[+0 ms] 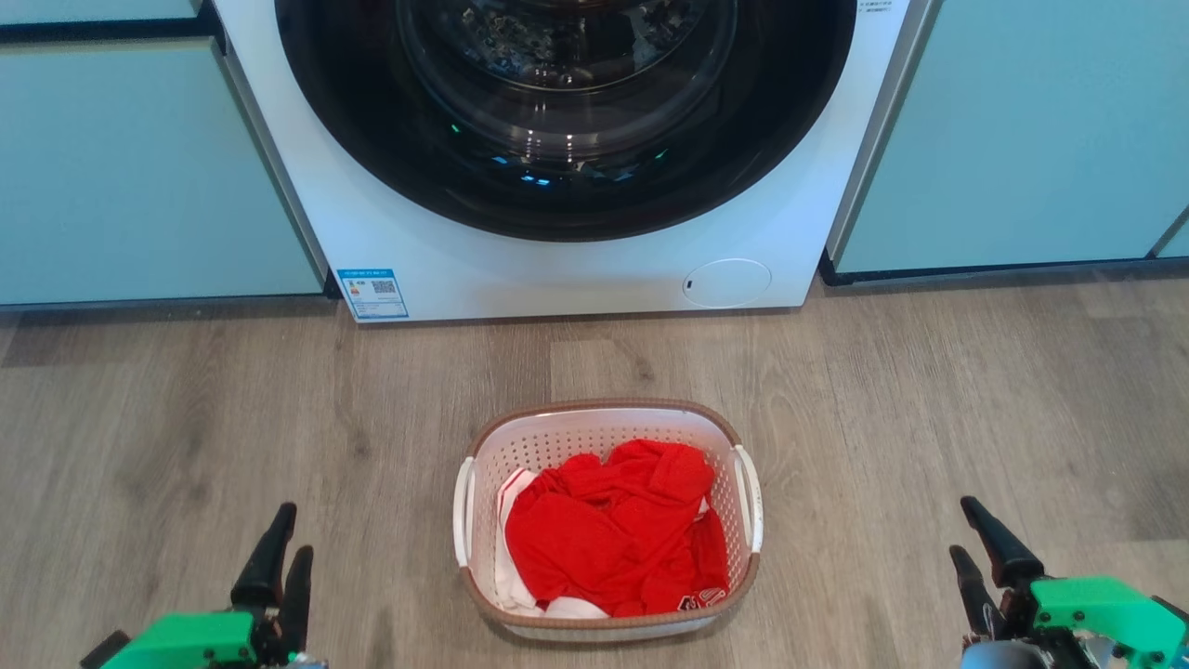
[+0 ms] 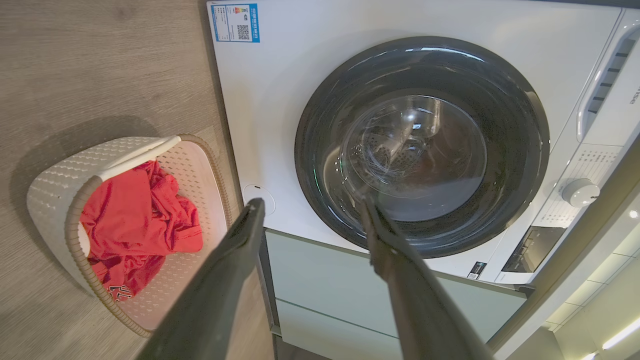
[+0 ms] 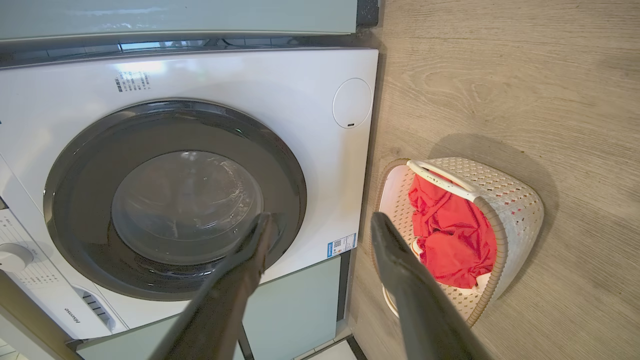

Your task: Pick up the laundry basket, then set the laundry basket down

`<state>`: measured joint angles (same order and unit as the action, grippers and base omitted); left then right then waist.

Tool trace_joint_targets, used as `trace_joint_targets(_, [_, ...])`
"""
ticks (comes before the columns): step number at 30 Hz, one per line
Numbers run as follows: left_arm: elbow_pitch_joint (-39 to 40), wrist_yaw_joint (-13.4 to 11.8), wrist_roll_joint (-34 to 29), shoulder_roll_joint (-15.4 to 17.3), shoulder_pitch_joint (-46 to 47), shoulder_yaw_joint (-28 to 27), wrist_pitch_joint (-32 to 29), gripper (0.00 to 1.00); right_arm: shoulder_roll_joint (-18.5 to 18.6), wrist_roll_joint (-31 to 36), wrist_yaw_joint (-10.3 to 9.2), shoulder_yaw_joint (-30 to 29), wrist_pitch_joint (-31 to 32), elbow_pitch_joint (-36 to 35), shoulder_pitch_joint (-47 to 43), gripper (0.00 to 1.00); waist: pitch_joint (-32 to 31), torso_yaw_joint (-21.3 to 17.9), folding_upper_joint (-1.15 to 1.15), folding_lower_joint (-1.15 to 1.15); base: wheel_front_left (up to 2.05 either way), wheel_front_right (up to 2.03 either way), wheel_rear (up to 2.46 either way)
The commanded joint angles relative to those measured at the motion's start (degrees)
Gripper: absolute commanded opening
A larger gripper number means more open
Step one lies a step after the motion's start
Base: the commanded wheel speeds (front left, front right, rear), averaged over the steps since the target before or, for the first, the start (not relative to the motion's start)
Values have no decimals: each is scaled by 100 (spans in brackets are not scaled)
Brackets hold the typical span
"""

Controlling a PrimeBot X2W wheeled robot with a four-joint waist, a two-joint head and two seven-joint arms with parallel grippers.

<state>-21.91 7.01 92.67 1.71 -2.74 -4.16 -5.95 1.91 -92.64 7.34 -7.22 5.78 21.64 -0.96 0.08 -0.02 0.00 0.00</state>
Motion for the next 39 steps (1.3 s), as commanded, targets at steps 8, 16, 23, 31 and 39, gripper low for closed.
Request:
trace_joint_targets(8, [187, 6, -118, 55, 336, 7, 141, 100, 19, 177, 1, -5, -154, -256, 215, 100, -29, -3, 0, 0, 0, 0, 0])
trace_joint_targets(16, [239, 9, -312, 59, 379, -29, 277, 100, 25, 474, 2, -60, -288, -271, 234, 100, -62, -8, 0, 0, 0, 0, 0])
trace_joint_targets(23, [303, 11, -582, 63, 419, -100, 396, 100, 29, 908, 3, -167, -405, -387, 295, 100, -82, 8, 0, 0, 0, 0, 0])
trace_joint_targets(31, [393, 15, -1022, 68, 495, -128, 549, 100, 35, 1756, 4, -125, -556, -715, 356, 100, -104, 42, 0, 0, 0, 0, 0])
trace_joint_targets(39, [705, -30, -1675, 72, 560, -157, 685, 100, 41, 2682, 5, 12, -690, -1013, 484, 100, -120, 67, 0, 0, 0, 0, 0])
